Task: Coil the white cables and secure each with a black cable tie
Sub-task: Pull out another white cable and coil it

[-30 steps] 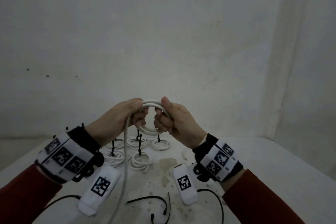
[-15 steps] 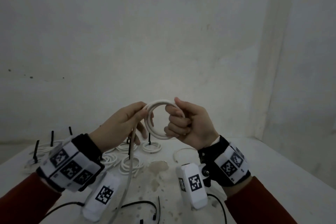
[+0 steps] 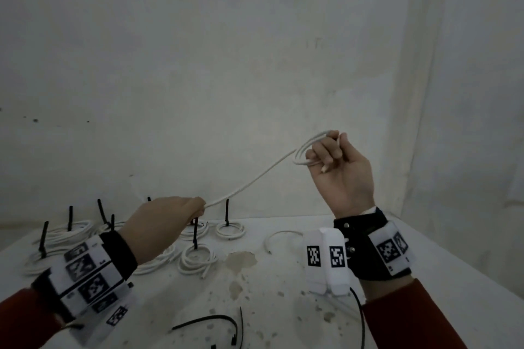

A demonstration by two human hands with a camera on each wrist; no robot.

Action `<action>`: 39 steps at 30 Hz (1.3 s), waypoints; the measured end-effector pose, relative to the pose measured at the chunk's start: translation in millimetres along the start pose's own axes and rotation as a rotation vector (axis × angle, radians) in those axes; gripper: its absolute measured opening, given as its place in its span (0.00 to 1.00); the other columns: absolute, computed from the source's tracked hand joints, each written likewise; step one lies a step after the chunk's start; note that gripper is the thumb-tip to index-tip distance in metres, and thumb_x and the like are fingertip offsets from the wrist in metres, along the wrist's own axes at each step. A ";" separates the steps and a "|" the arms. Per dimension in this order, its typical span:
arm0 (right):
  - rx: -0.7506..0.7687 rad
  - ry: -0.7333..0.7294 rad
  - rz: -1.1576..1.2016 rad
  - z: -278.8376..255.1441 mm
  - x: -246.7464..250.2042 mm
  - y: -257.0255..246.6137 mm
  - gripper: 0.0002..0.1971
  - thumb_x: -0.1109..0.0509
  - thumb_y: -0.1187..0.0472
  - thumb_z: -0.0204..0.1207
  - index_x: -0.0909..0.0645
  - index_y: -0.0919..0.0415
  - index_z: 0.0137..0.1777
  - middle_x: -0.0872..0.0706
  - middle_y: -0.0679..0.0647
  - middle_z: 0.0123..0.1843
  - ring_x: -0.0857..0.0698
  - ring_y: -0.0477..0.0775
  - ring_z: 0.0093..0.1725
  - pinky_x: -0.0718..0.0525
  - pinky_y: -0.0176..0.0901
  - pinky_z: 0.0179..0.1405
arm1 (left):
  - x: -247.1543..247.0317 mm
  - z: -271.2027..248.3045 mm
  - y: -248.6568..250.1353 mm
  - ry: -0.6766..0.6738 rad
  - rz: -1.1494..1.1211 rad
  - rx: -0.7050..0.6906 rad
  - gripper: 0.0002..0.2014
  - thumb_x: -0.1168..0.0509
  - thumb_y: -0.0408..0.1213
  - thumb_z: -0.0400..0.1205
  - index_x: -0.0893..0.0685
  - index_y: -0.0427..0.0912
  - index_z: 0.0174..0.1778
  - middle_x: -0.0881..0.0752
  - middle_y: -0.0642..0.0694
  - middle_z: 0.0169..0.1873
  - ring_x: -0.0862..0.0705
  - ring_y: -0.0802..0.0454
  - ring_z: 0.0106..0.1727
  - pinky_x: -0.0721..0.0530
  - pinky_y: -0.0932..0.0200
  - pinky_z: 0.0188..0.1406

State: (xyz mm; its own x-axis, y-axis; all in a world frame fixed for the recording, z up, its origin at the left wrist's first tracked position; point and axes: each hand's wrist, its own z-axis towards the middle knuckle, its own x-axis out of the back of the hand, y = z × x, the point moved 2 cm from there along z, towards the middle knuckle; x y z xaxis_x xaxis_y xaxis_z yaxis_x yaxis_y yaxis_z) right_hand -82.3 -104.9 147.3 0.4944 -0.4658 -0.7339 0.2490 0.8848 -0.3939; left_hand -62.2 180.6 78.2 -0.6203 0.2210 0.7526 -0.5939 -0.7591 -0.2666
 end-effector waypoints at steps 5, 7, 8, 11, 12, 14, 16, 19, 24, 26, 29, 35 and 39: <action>0.136 0.179 -0.167 16.3 12.8 20.0 0.13 0.46 0.58 0.87 0.26 0.59 0.42 0.18 0.48 0.28 0.19 0.47 0.27 0.18 0.37 0.35 | 20.8 4.8 19.3 0.057 0.109 -0.268 0.11 0.49 0.40 0.73 0.27 0.50 0.48 0.16 0.54 0.29 0.18 0.54 0.25 0.27 0.69 0.21; 0.164 0.221 -0.272 19.0 16.1 29.3 0.12 0.44 0.59 0.87 0.25 0.61 0.43 0.13 0.51 0.32 0.15 0.48 0.29 0.15 0.38 0.35 | 27.8 5.7 25.8 0.076 0.101 -0.310 0.13 0.50 0.37 0.70 0.27 0.49 0.49 0.16 0.52 0.30 0.18 0.52 0.25 0.25 0.69 0.21; 0.174 0.228 -0.348 19.5 16.8 34.2 0.11 0.43 0.60 0.87 0.24 0.62 0.44 0.11 0.52 0.33 0.14 0.49 0.31 0.14 0.39 0.36 | 28.8 6.3 27.0 0.084 0.090 -0.323 0.13 0.50 0.36 0.70 0.27 0.48 0.49 0.16 0.51 0.30 0.18 0.51 0.26 0.24 0.68 0.21; 0.199 0.205 -0.621 18.6 15.6 49.9 0.10 0.41 0.60 0.86 0.24 0.67 0.49 0.09 0.55 0.37 0.11 0.52 0.33 0.14 0.41 0.37 | 34.8 10.3 28.1 0.064 0.091 -0.344 0.13 0.49 0.35 0.71 0.27 0.48 0.49 0.15 0.52 0.33 0.17 0.51 0.29 0.22 0.67 0.25; 0.198 0.191 -0.707 17.7 13.9 54.6 0.10 0.41 0.60 0.86 0.25 0.69 0.51 0.09 0.55 0.37 0.11 0.53 0.32 0.14 0.41 0.35 | 36.6 11.8 29.0 0.067 0.095 -0.354 0.12 0.49 0.35 0.72 0.27 0.49 0.49 0.15 0.52 0.33 0.17 0.51 0.30 0.22 0.66 0.26; 0.168 0.163 -0.851 15.6 10.2 63.5 0.09 0.40 0.62 0.86 0.26 0.69 0.50 0.10 0.58 0.36 0.12 0.54 0.29 0.15 0.43 0.30 | 42.9 14.9 31.4 0.067 0.097 -0.357 0.12 0.49 0.36 0.73 0.25 0.48 0.49 0.15 0.53 0.33 0.16 0.52 0.30 0.23 0.66 0.26; 0.111 0.104 -1.001 11.5 7.2 71.2 0.09 0.40 0.63 0.86 0.27 0.65 0.44 0.11 0.60 0.35 0.13 0.57 0.27 0.18 0.47 0.29 | 48.8 17.9 32.0 0.076 0.108 -0.358 0.10 0.48 0.38 0.75 0.23 0.48 0.48 0.15 0.53 0.33 0.17 0.52 0.31 0.23 0.66 0.26; 0.016 -0.088 -1.290 3.0 6.7 80.6 0.08 0.40 0.63 0.85 0.29 0.60 0.43 0.10 0.59 0.35 0.13 0.59 0.27 0.19 0.52 0.31 | 54.4 22.2 28.1 0.078 0.140 -0.339 0.08 0.46 0.41 0.77 0.24 0.49 0.49 0.16 0.53 0.35 0.17 0.51 0.32 0.24 0.64 0.26; -0.170 -0.409 -1.459 -14.8 8.2 85.9 0.10 0.42 0.63 0.86 0.28 0.68 0.44 0.16 0.57 0.29 0.24 0.52 0.21 0.26 0.38 0.23 | 64.9 29.1 13.0 0.149 0.076 -0.281 0.11 0.44 0.42 0.80 0.18 0.45 0.48 0.16 0.49 0.35 0.17 0.46 0.33 0.19 0.57 0.26; -0.256 -0.397 -1.371 -21.0 8.4 84.7 0.16 0.44 0.62 0.87 0.27 0.75 0.46 0.27 0.54 0.27 0.30 0.47 0.24 0.31 0.35 0.23 | 69.5 30.1 7.5 0.178 -0.009 -0.251 0.15 0.47 0.46 0.84 0.17 0.44 0.49 0.16 0.48 0.37 0.19 0.45 0.34 0.18 0.51 0.26; -0.312 -0.406 -1.269 -30.1 2.2 80.8 0.26 0.50 0.50 0.86 0.22 0.71 0.41 0.34 0.51 0.25 0.36 0.44 0.23 0.37 0.32 0.23 | 68.5 34.3 4.2 0.215 -0.064 -0.257 0.19 0.49 0.46 0.86 0.15 0.41 0.51 0.15 0.48 0.39 0.24 0.49 0.37 0.19 0.52 0.30; -0.321 -0.302 -1.165 -37.4 -10.1 75.9 0.33 0.50 0.35 0.81 0.25 0.56 0.23 0.32 0.47 0.17 0.39 0.44 0.17 0.41 0.32 0.18 | 54.2 35.9 7.6 0.296 -0.410 -0.100 0.16 0.44 0.45 0.83 0.14 0.45 0.58 0.16 0.61 0.43 0.31 0.61 0.41 0.31 0.74 0.45; -0.334 -0.318 -0.861 -34.8 -15.3 79.2 0.32 0.52 0.38 0.81 0.32 0.57 0.20 0.38 0.47 0.13 0.43 0.45 0.14 0.42 0.37 0.21 | 34.2 32.9 24.2 0.269 -0.736 0.151 0.13 0.44 0.44 0.85 0.17 0.57 0.59 0.15 0.58 0.47 0.21 0.64 0.54 0.25 0.68 0.56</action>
State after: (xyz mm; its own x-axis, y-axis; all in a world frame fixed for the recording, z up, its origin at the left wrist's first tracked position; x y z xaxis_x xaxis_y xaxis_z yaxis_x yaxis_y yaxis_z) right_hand -99.2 -28.1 108.1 0.4673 -0.8831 0.0426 0.4058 0.1714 -0.8978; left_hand -80.9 149.6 117.3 -0.2099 0.8234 0.5272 -0.8353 -0.4313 0.3411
